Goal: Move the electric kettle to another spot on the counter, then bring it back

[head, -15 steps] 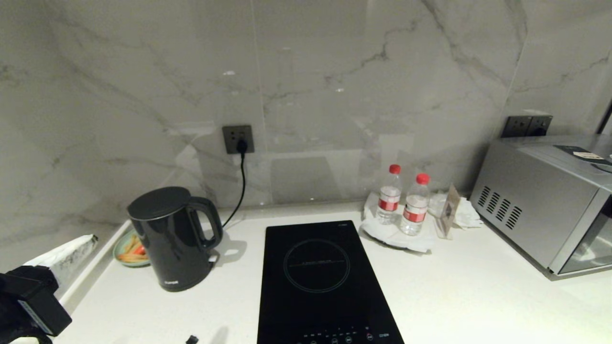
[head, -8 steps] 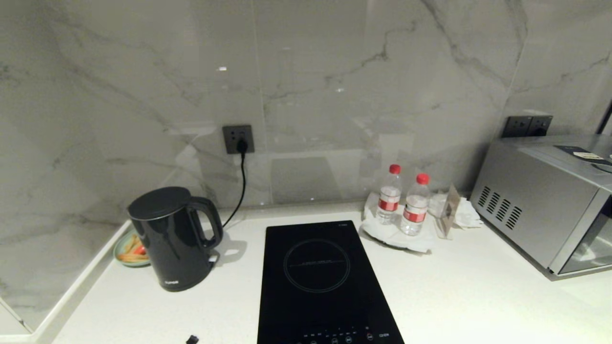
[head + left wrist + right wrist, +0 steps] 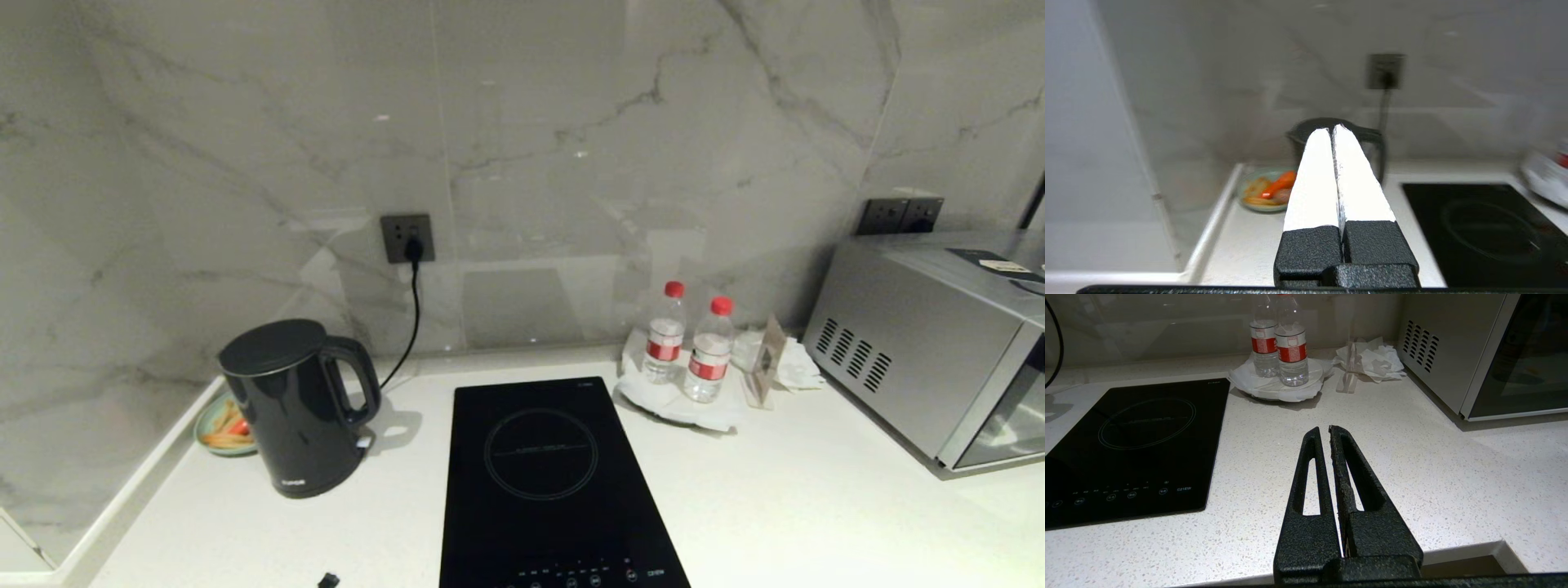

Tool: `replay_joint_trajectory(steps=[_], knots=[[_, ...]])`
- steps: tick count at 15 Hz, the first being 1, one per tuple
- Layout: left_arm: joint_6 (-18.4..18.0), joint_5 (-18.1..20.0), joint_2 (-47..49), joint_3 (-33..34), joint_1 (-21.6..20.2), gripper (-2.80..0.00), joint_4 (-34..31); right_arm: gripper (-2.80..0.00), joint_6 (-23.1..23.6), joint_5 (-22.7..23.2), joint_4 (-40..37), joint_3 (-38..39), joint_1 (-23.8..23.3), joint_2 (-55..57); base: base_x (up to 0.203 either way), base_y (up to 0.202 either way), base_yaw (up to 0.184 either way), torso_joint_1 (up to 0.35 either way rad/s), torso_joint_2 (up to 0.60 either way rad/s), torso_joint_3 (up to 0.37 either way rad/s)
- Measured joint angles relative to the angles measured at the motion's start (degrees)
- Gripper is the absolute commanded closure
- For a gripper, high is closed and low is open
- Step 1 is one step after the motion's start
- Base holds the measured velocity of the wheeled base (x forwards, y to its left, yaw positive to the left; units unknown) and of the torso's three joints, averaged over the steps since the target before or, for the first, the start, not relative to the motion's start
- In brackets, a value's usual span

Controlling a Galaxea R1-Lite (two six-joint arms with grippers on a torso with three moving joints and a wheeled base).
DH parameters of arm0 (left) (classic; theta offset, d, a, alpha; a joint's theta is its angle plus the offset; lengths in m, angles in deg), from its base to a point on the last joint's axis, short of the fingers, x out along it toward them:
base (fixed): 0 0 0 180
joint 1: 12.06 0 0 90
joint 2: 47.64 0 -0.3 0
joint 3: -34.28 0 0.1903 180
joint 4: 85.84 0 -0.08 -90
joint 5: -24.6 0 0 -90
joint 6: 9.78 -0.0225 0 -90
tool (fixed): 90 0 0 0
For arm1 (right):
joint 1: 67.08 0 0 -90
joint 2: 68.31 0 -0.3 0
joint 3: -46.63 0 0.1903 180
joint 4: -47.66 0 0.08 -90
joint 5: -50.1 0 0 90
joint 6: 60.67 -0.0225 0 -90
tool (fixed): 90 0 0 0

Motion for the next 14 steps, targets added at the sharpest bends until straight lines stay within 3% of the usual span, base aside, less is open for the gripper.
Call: replay_joint_trajectory(steps=[3, 5, 9, 14], knots=[[0.04, 6.91, -4.79, 2.6, -0.29, 0.0, -7.23, 0.0, 0.0, 0.0, 0.0, 0.0, 0.0, 0.0, 0.0, 0.0, 0.0, 0.0, 0.0, 0.0], [0.11, 9.07, -8.3, 6.17, -0.02, 0.0, -13.85, 0.0, -0.02, 0.0, 0.0, 0.0, 0.0, 0.0, 0.0, 0.0, 0.0, 0.0, 0.0, 0.0], [0.06, 5.17, -12.38, 14.91, 0.11, 0.0, -16.3, 0.0, 0.01, -0.03, -0.02, 0.0, 0.0, 0.0, 0.0, 0.0, 0.0, 0.0, 0.0, 0.0], [0.62, 5.48, -13.39, 17.66, 0.12, 0.0, -15.86, 0.0, 0.01, 0.0, -0.02, 0.0, 0.0, 0.0, 0.0, 0.0, 0.0, 0.0, 0.0, 0.0]])
